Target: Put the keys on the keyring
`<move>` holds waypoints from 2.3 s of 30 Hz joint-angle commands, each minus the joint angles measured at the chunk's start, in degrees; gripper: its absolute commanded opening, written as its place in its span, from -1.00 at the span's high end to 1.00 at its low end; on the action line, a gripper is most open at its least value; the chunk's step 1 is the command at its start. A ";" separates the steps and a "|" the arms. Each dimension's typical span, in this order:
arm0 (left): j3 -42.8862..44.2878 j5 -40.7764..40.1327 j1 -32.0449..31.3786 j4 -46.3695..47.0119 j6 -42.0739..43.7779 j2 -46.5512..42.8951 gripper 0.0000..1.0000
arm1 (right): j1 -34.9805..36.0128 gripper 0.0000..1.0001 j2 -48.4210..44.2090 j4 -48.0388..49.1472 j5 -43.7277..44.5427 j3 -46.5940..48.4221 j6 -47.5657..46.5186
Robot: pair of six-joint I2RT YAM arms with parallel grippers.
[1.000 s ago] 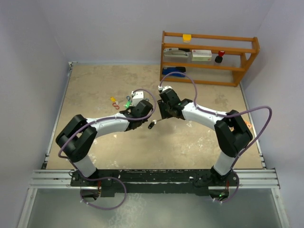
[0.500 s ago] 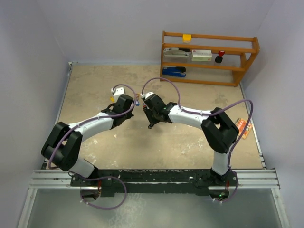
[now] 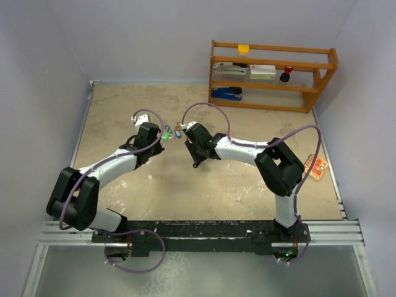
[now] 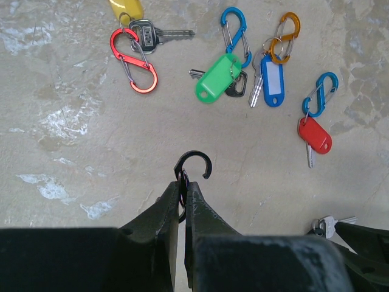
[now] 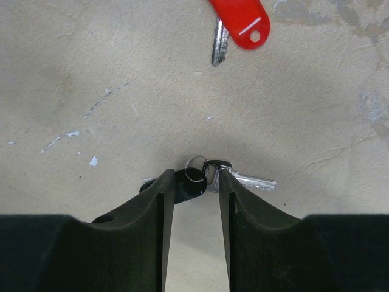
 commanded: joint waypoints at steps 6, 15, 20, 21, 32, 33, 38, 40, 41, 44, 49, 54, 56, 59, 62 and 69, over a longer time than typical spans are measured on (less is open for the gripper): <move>-0.78 1.73 0.94 2.83 -0.72 -2.08 1.00 | 0.39 0.32 1.09 -0.41 0.73 2.53 -0.48; -1.83 2.22 0.93 3.81 -1.06 -1.63 1.00 | 0.47 0.53 1.82 -1.44 2.00 2.70 1.40; -2.43 2.72 0.92 4.61 -1.22 -1.16 1.00 | 0.39 0.76 0.70 -1.33 3.55 2.13 2.03; -2.52 2.85 0.89 4.64 -1.26 -1.07 1.00 | 0.41 0.82 0.30 -1.15 4.33 1.97 2.21; -3.53 9.67 0.77 10.17 -1.13 -0.88 1.00 | 0.39 1.00 -9.95 5.37 6.88 -3.27 1.60; -3.71 10.90 0.64 11.08 -1.17 -0.68 1.00 | 0.40 1.00 -11.13 6.33 6.67 -4.01 1.32; -3.75 13.14 -1.44 14.28 -1.02 0.31 1.00 | 0.41 1.00 -15.58 10.11 3.57 -6.47 -0.58; -3.71 13.87 -2.29 15.78 -1.08 0.88 1.00 | 0.29 1.00 -16.54 11.04 2.15 -7.06 -1.63; -3.72 14.60 -2.69 16.51 -1.09 1.06 1.00 | 0.32 1.00 -16.90 11.48 1.39 -7.33 -2.16; -3.87 15.94 -3.90 18.79 -1.16 1.17 1.00 | 0.02 1.00 -17.62 12.79 -1.30 -8.16 -4.01; -3.70 18.03 -4.42 21.39 -1.04 1.12 1.00 | -3.01 1.00 -20.15 18.14 -11.45 -12.71 -6.13; -2.90 21.39 -4.64 23.09 -1.00 2.15 1.00 | -6.06 1.00 -21.95 22.26 -20.66 -15.67 -6.87; -2.58 22.85 -4.96 24.00 -1.00 2.90 1.00 | -6.34 1.00 -22.01 22.73 -23.45 -15.97 -7.61; -1.96 24.27 -5.65 24.49 -0.86 3.85 1.00 | -6.48 1.00 -21.86 24.02 -26.07 -16.61 -8.46; -0.75 25.40 -6.45 23.89 -0.41 4.88 1.00 | -6.45 1.00 -21.22 24.03 -27.89 -16.27 -8.54; 1.19 25.96 -7.53 21.18 0.20 5.67 1.00 | -6.55 1.00 -19.46 22.99 -30.70 -14.87 -8.85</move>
